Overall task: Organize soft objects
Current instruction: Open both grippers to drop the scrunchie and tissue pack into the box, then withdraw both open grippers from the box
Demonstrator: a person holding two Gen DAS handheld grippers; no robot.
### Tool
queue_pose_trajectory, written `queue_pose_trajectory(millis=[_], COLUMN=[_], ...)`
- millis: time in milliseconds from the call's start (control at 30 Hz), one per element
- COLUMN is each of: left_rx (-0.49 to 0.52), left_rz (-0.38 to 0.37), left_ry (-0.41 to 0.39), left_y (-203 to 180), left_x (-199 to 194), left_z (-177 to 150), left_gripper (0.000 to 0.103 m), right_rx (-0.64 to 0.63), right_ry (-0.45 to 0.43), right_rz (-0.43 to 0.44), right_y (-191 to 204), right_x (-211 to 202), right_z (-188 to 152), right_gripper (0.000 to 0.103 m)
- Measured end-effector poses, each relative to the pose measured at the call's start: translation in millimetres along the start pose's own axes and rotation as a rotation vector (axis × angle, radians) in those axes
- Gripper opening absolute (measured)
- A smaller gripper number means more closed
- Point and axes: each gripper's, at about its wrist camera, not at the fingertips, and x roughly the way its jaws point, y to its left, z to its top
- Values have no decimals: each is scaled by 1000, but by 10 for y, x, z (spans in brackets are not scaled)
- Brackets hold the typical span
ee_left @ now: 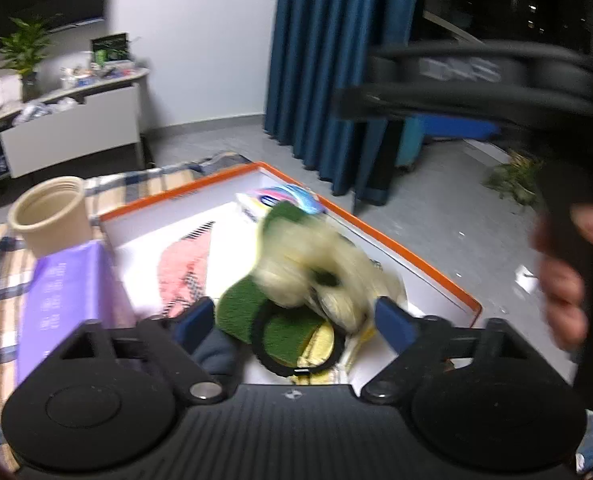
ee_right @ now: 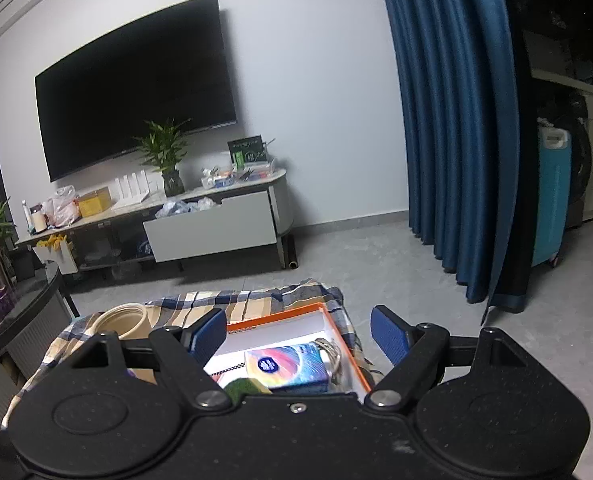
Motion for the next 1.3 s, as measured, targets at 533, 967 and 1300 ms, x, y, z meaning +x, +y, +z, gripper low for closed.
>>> queue_pose_trajectory(millis=[533,967,1300], left_rx=[-176,-227,-220], left_rz=[255,307,313], left_ry=[18,88,95], left_y=[143,43,20], left_x=[-570,-623,-616], left_z=[-80,-290,-299], left_gripper=[103,103,103], right_rx=[-12,-25,-24], right_ry=[25,71,80], right_rz=[-8,0,1], right_y=[62,103,120], right_x=[-657,-865,-852], right_z=[-312,-534,-562], right_gripper=[93,93,93])
